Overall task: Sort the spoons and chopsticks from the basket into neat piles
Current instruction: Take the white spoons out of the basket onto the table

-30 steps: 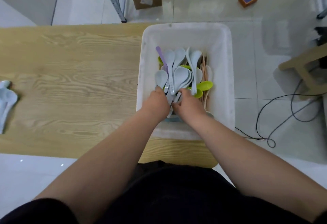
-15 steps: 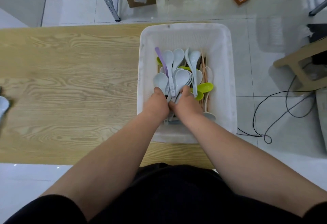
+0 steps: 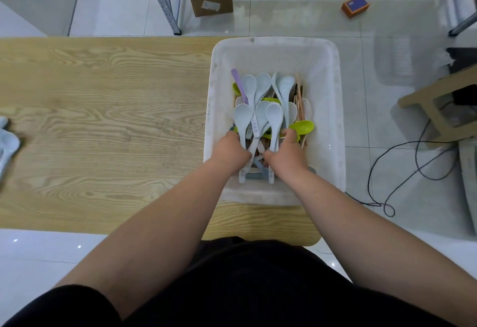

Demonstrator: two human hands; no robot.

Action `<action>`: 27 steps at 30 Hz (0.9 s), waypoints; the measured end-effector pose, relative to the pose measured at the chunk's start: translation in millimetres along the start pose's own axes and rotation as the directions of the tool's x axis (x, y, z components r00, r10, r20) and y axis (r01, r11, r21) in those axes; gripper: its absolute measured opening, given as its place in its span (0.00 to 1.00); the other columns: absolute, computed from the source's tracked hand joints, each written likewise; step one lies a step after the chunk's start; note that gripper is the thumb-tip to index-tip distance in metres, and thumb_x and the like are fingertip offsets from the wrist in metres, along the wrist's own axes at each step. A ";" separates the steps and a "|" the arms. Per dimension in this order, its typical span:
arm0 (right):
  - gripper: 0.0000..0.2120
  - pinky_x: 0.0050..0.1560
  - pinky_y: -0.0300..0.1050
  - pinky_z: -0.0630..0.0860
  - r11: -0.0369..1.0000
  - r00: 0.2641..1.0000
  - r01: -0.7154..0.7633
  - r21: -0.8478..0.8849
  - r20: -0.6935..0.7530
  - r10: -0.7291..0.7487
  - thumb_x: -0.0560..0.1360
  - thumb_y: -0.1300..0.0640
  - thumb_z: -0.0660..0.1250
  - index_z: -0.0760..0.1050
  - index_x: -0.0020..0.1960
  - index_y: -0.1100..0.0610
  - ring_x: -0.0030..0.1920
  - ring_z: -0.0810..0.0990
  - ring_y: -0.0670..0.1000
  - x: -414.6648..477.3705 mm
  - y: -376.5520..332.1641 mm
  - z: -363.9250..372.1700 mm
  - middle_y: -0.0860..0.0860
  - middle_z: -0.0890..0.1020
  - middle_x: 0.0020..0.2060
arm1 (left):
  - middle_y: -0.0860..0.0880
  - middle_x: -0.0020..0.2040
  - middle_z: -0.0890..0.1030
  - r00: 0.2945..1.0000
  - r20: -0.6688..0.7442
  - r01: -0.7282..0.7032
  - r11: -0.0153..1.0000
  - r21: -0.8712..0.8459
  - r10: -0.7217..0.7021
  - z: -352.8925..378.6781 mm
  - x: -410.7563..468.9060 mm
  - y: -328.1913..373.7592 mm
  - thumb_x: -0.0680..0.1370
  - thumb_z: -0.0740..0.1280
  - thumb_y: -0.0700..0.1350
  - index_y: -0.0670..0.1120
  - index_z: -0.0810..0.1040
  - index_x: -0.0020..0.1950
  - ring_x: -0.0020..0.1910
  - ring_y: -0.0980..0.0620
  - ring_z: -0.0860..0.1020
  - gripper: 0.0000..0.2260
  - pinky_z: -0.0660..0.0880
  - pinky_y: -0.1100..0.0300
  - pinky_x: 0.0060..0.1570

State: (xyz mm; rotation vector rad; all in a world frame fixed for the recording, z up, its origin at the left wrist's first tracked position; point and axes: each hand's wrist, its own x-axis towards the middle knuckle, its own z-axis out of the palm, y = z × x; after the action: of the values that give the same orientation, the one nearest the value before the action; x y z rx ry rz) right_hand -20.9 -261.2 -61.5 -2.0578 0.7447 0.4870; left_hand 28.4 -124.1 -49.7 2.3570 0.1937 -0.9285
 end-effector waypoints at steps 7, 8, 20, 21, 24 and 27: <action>0.16 0.35 0.44 0.81 0.865 0.991 -0.131 0.485 0.029 0.133 0.78 0.64 0.63 0.69 0.66 0.57 0.35 0.81 0.51 -19.8 1.6 -18.2 0.53 0.80 0.44 | 0.44 0.48 0.81 0.999 -0.034 -0.004 0.977 -0.214 -0.003 0.0 -18.1 -5.0 0.77 0.69 0.39 0.47 0.72 0.51 0.41 0.44 0.84 0.08 0.83 0.48 0.39; 0.16 0.33 0.43 0.79 0.842 0.989 -0.142 0.521 0.038 0.143 0.78 0.64 0.62 0.70 0.65 0.57 0.34 0.80 0.50 -23.6 3.2 -20.5 0.53 0.80 0.44 | 0.43 0.48 0.81 0.999 -0.029 0.018 0.953 -0.303 -0.029 1.6 -22.1 -5.3 0.78 0.68 0.38 0.48 0.71 0.50 0.42 0.44 0.85 0.07 0.84 0.46 0.41; 0.11 0.36 0.43 0.79 0.791 0.997 0.072 0.608 -0.056 -0.048 0.77 0.61 0.64 0.73 0.57 0.49 0.34 0.82 0.46 -82.4 32.1 -42.9 0.54 0.82 0.46 | 0.41 0.46 0.77 0.996 0.092 0.084 0.493 -0.866 -0.009 32.9 -82.0 10.9 0.80 0.57 0.26 0.36 0.72 0.54 0.39 0.50 0.79 0.09 0.78 0.60 0.39; 0.11 0.37 0.43 0.80 0.799 0.996 0.085 0.596 -0.054 -0.066 0.77 0.62 0.64 0.73 0.56 0.49 0.34 0.82 0.45 -86.0 32.5 -42.3 0.53 0.82 0.46 | 0.41 0.47 0.77 0.997 0.081 0.074 0.481 -0.873 -0.007 36.0 -85.7 13.2 0.79 0.57 0.25 0.35 0.71 0.56 0.39 0.50 0.79 0.10 0.77 0.60 0.39; 0.11 0.40 0.43 0.81 0.808 0.992 0.125 0.576 -0.044 -0.122 0.77 0.62 0.65 0.74 0.57 0.49 0.38 0.85 0.46 -94.4 35.8 -36.2 0.51 0.82 0.48 | 0.41 0.47 0.78 0.999 0.038 0.048 0.473 -0.880 -0.032 45.9 -93.3 16.5 0.79 0.61 0.27 0.36 0.70 0.58 0.39 0.50 0.78 0.10 0.77 0.58 0.39; 0.11 0.40 0.45 0.81 0.838 0.987 0.156 0.522 -0.050 -0.153 0.77 0.61 0.66 0.73 0.57 0.50 0.40 0.85 0.46 -95.6 37.2 -30.8 0.50 0.83 0.47 | 0.37 0.45 0.78 0.997 0.033 0.060 0.498 -0.865 -0.064 51.5 -97.2 17.5 0.79 0.65 0.30 0.31 0.72 0.59 0.34 0.48 0.78 0.10 0.76 0.56 0.34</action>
State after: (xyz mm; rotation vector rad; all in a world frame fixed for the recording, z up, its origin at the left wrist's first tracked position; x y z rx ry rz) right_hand -114.8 -272.4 -11.3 -1.5826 0.6226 0.1545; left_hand -67.9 -160.4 -7.0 1.3815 0.6045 -0.6151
